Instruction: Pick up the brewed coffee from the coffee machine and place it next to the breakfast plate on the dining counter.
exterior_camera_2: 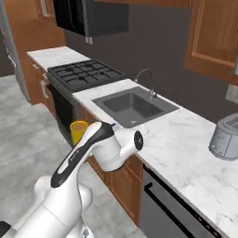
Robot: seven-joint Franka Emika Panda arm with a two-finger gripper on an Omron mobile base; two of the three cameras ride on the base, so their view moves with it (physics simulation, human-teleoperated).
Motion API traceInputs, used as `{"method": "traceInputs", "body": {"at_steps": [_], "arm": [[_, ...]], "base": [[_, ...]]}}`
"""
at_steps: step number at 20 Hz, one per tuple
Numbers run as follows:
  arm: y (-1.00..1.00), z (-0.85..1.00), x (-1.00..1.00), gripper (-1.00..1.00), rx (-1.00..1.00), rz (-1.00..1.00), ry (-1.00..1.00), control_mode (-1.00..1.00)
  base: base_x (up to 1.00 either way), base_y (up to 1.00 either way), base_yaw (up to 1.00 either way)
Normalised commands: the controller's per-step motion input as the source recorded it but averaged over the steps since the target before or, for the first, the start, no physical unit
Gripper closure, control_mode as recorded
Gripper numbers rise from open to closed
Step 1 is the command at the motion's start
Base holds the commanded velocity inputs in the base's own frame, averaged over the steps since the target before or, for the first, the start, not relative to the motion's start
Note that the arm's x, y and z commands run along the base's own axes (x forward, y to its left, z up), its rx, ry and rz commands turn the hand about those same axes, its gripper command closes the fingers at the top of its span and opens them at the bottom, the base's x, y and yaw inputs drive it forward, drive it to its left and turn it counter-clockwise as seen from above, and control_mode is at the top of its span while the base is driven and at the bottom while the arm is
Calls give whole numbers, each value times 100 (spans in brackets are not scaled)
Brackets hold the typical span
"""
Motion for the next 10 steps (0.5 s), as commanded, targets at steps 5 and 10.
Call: {"method": "traceInputs", "body": {"at_steps": [5,10], "arm": [[0,0,0,100,0,0,0,100],[0,0,0,100,0,0,0,100]], "base": [[1,45,82],[5,8,90]]}}
